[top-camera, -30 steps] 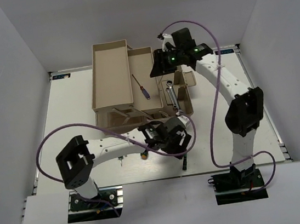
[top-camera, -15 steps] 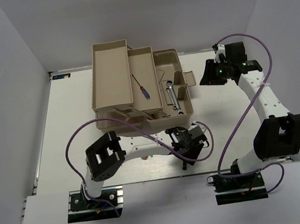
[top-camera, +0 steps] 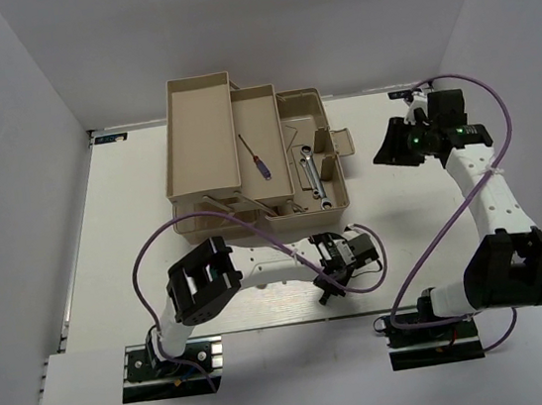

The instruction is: Sort the tools into containers

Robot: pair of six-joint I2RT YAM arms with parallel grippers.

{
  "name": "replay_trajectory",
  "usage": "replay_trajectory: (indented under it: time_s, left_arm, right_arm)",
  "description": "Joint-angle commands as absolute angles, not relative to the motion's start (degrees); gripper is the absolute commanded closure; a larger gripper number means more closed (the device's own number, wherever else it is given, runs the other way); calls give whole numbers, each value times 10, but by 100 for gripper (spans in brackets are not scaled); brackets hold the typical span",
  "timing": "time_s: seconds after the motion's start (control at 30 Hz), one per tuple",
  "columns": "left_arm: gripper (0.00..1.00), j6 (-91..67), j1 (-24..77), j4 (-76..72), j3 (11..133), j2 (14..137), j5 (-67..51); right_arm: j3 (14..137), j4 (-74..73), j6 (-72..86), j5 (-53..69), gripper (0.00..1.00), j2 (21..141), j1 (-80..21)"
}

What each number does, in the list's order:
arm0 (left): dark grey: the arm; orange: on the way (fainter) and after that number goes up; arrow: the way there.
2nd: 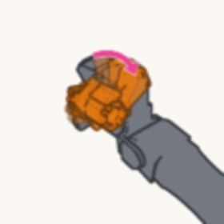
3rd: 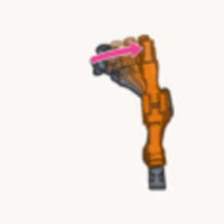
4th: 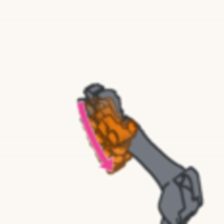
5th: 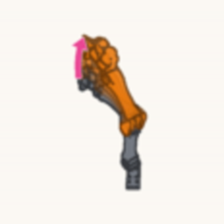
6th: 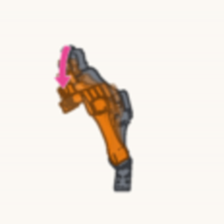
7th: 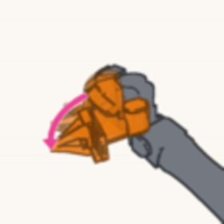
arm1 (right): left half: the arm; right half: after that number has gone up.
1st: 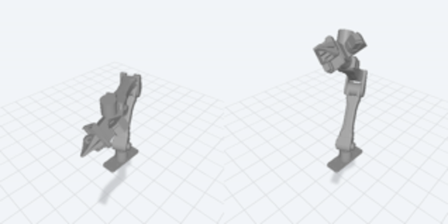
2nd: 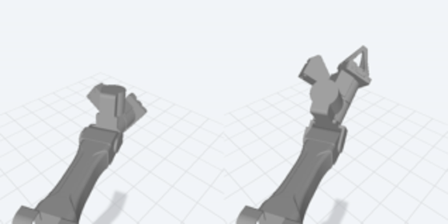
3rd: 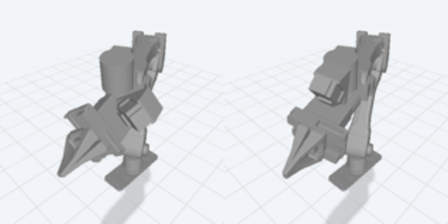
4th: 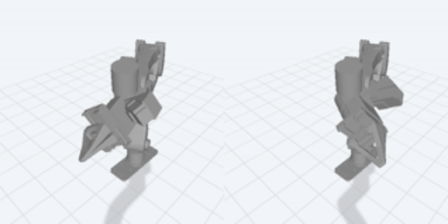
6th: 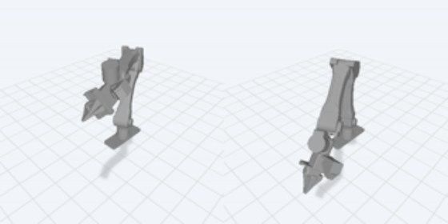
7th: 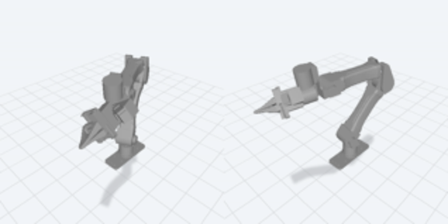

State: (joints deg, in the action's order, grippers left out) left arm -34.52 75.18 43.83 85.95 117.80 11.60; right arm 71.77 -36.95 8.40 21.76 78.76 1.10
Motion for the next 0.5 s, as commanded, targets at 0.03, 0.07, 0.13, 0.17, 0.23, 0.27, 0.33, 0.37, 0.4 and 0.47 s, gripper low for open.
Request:
replay_trajectory:
  time_s: [0.03, 0.07, 0.13, 0.17, 0.23, 0.27, 0.33, 0.37, 0.4, 0.47]
  left_arm:
    - [100, -351, 755, 447, 835, 1162, 113]
    - [100, -344, 755, 447, 835, 1154, 108]
    - [100, -332, 755, 447, 851, 1122, 108]
    - [100, -327, 755, 453, 861, 1108, 116]
    - [100, -317, 744, 460, 898, 1081, 134]
    - [100, -312, 737, 460, 910, 1055, 142]
    - [100, -295, 730, 478, 948, 1033, 186]
    - [100, -281, 730, 487, 966, 1027, 203]
    - [100, -273, 716, 505, 999, 1021, 228]
    - [100, -258, 703, 524, 1031, 1015, 257]
  right_arm:
    - [703, -361, 71, 245, 56, 767, 25]
    - [696, -363, 58, 247, 51, 766, 24]
    - [693, -377, 26, 264, 41, 766, 25]
    - [687, -382, 3, 266, 26, 762, 24]
    - [673, -388, -44, 265, 22, 760, 24]
    - [669, -396, -62, 259, 26, 752, 25]
    - [655, -402, -83, 242, 46, 745, 27]
    - [652, -404, -90, 237, 64, 743, 28]
    - [650, -403, -94, 231, 95, 734, 32]
    - [636, -399, -106, 232, 100, 723, 32]
